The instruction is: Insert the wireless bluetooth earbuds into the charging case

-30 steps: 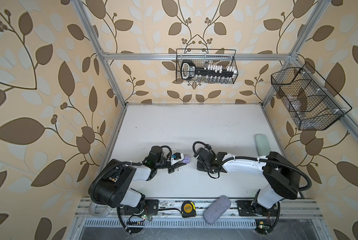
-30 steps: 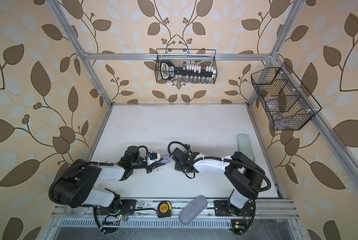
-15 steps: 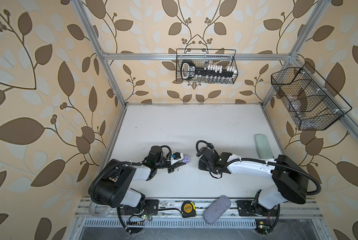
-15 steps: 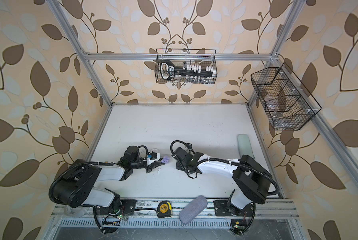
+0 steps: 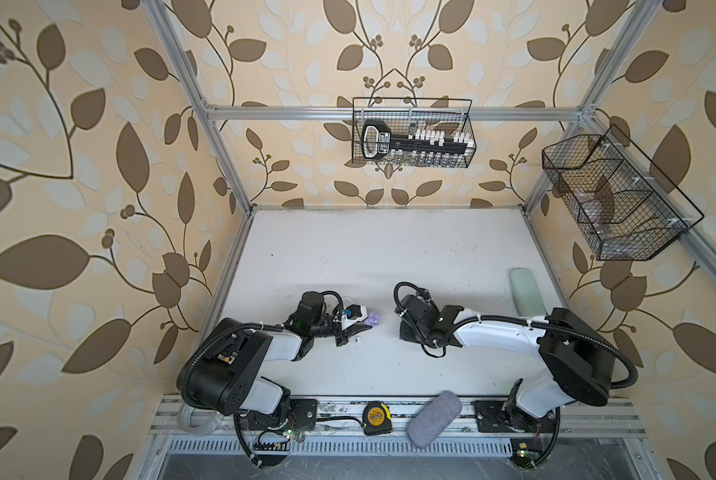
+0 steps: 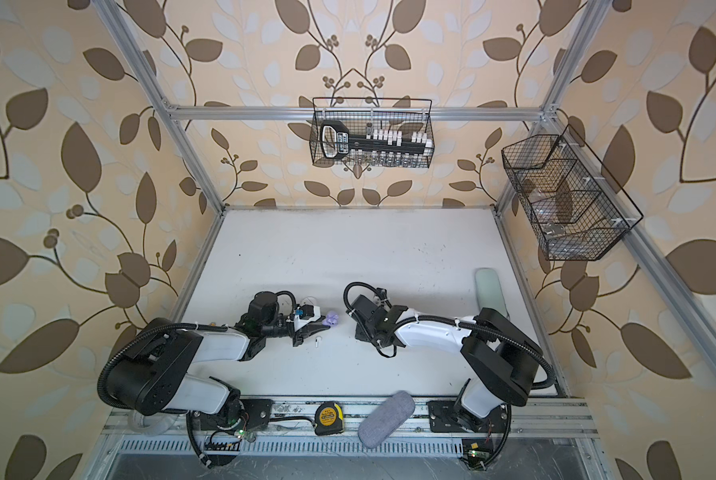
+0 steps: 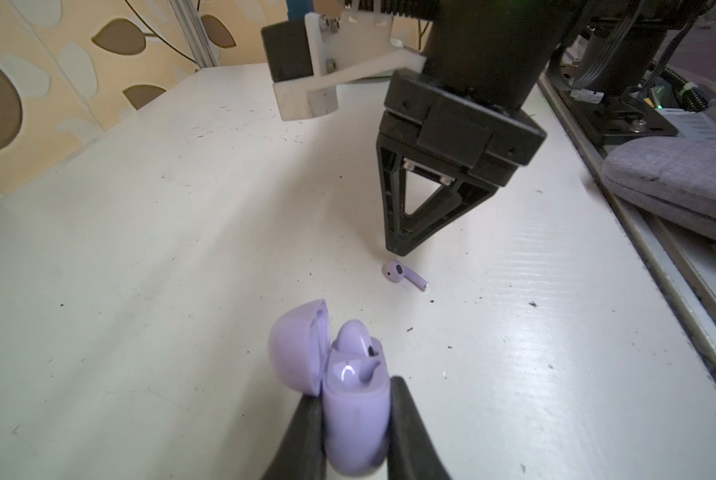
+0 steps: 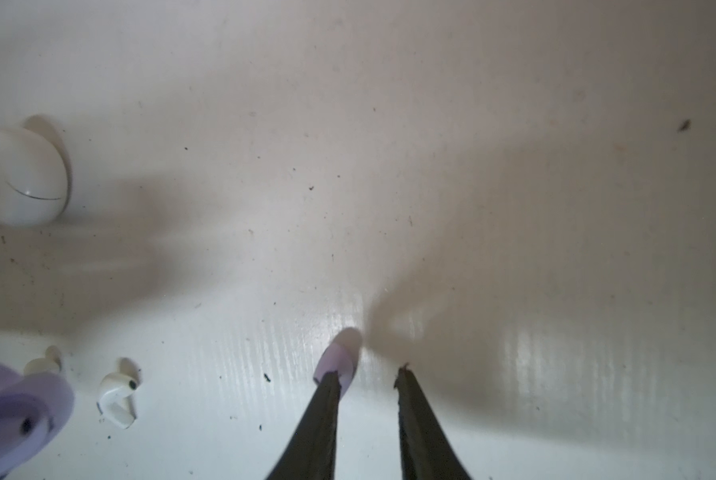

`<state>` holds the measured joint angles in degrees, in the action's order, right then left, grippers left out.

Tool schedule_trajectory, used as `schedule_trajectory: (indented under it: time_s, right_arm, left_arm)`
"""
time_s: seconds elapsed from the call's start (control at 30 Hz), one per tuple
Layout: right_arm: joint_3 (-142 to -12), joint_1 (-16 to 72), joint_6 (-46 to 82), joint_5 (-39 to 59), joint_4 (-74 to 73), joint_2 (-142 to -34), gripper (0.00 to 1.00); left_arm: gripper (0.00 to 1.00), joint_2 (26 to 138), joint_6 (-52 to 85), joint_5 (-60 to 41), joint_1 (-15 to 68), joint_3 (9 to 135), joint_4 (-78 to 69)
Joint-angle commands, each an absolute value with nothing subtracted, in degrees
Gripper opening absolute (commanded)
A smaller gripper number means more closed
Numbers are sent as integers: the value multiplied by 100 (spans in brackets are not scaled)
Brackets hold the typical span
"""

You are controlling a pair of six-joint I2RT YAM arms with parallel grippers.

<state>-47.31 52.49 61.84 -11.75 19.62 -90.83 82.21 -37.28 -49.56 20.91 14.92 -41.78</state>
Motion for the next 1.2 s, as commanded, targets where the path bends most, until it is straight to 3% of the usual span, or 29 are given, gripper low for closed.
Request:
schedule_trajectory:
  time_s: [0.0,1.17]
  right_arm:
    - [-4744,5252,6170,-1140,1961,-9250,27]
    - [-5115,5382,6165,-1082,1961,-9576,26]
  left_arm:
    - [0,8130,-3700,-5168,2021,1635,-4289]
    - [0,8139,-3636,-5247,1954,1617,-4377]
